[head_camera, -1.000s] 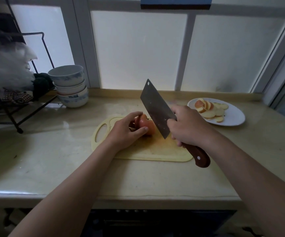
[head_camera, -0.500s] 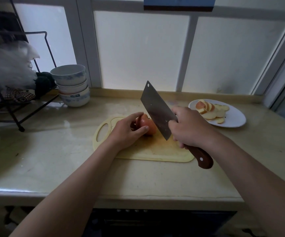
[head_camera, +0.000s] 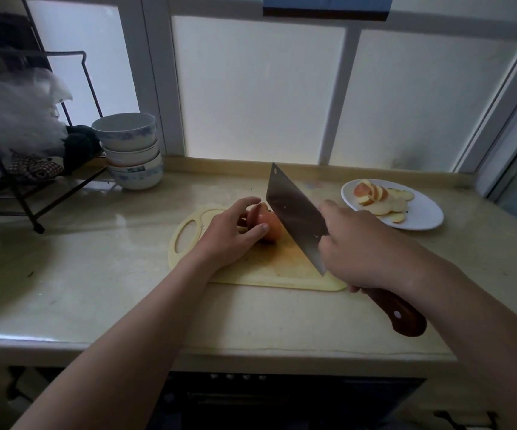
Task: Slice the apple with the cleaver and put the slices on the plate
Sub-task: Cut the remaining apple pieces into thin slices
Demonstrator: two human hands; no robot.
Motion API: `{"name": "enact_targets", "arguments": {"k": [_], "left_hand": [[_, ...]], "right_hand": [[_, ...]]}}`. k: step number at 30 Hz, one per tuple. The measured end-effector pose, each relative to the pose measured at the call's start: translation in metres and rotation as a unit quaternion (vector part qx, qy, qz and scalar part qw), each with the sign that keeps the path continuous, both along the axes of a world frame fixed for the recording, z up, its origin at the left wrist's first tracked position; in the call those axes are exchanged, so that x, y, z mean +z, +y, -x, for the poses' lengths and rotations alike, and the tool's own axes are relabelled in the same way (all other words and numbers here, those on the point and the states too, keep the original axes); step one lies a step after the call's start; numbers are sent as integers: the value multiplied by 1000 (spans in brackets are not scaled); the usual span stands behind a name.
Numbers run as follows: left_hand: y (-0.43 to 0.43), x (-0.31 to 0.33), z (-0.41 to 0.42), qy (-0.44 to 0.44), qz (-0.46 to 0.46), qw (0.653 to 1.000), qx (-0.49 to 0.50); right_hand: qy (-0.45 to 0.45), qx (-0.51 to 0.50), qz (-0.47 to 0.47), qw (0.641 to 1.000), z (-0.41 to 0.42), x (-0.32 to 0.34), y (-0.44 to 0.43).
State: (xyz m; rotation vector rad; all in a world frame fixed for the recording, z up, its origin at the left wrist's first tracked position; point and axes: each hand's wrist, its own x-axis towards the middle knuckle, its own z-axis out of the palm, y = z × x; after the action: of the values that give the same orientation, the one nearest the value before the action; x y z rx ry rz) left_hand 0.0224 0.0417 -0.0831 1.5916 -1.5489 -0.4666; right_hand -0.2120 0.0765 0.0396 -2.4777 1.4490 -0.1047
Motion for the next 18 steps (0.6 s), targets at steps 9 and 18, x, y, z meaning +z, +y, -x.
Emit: {"name": "enact_targets", "arguments": {"k": [9, 18], "left_hand": [[2, 1, 1, -3, 7, 1000, -8], [2, 1, 1, 12, 17, 1000, -7]], "right_hand": [[18, 23, 10, 1000, 10, 5, 17], [20, 23, 8, 1000, 8, 7, 18]]}}
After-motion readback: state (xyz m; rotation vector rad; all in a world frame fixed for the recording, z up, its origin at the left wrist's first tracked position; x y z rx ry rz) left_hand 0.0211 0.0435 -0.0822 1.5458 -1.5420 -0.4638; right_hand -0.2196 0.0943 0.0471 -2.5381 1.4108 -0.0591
